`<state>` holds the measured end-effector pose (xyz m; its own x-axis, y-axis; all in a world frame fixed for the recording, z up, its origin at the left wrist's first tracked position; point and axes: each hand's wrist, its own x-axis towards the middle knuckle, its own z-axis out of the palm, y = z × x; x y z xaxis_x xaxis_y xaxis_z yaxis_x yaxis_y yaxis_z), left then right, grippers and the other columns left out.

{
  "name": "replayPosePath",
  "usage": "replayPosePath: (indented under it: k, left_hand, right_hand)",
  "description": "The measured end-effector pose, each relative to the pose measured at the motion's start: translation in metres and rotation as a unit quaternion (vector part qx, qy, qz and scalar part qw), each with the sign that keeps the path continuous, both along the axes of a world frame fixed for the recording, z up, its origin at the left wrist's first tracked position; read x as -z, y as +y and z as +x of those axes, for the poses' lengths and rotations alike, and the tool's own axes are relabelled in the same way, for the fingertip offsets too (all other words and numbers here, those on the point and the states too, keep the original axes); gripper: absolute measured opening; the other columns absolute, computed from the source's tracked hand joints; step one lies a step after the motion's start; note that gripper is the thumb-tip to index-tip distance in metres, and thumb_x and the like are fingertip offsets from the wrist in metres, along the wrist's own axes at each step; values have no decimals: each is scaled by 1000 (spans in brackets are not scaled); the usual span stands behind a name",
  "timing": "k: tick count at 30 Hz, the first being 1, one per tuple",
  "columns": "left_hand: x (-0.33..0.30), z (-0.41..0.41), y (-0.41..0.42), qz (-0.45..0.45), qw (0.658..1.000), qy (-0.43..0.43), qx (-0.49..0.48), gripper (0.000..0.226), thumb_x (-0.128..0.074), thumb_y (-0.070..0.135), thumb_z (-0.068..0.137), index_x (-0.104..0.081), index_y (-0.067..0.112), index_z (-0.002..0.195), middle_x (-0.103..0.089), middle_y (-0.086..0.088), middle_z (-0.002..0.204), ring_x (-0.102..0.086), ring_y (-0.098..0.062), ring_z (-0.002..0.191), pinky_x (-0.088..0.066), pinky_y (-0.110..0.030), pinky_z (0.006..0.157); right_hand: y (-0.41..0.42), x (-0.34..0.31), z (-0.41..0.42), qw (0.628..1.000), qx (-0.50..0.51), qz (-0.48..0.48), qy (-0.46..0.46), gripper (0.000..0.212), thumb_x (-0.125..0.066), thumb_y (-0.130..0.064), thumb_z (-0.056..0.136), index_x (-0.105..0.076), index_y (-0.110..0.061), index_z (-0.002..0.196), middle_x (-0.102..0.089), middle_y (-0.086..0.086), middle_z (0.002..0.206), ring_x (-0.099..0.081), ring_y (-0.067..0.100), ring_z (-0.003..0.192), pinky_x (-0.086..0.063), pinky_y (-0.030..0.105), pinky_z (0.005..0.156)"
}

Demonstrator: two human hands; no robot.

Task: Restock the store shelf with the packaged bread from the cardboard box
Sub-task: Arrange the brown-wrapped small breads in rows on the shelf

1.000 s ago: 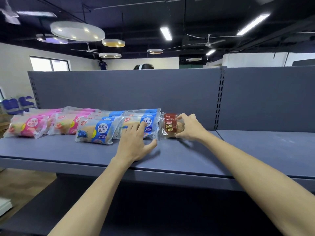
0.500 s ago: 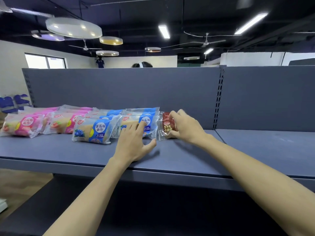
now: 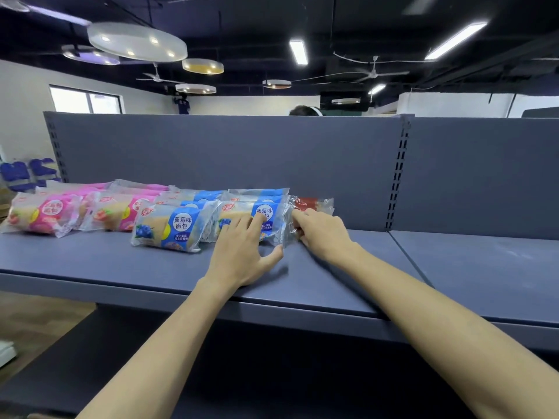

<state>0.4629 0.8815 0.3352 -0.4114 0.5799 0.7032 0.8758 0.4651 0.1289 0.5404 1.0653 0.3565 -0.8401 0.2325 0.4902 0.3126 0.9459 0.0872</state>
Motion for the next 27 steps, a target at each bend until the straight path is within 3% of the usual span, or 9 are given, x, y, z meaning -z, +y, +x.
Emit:
replayPosePath:
  k: [5, 11, 19, 27]
  left_hand:
    - [1, -1, 0, -4, 1000, -1, -1, 66, -42, 62, 76, -55, 13, 118, -59, -3, 111, -51, -24, 105, -45, -41, 89]
    - [1, -2, -1, -11, 1000, -7, -1, 65, -41, 61, 76, -55, 14, 118, -59, -3, 110, -51, -24, 104, -44, -41, 89]
    - [3, -5, 0, -13, 1000, -1, 15, 58, -44, 61, 76, -56, 18, 115, -56, -1, 100, -49, -23, 98, -42, -39, 87]
    - [2, -1, -3, -12, 1000, -5, 22, 55, -42, 57, 75, -56, 17, 111, -56, -1, 98, -49, -23, 94, -44, -39, 83]
  right_hand:
    - [-3, 5, -8, 1000, 16, -8, 7, 15, -47, -14, 96, -43, -18, 110, -52, 7, 107, -54, 32, 96, -32, 36, 63]
    - [-4, -4, -2, 995, -15, -64, -72, 25, -53, -12, 92, -44, -15, 116, -48, 11, 116, -51, 34, 105, -42, 38, 73]
    - [-25, -12, 24, 994, -8, -36, -104, 36, -52, -37, 95, -49, -17, 125, -50, 6, 126, -53, 30, 114, -38, 36, 78]
    - [-49, -15, 47, 991, 0, 0, -134, 35, -50, -38, 95, -52, -17, 122, -54, 7, 123, -55, 29, 111, -42, 37, 78]
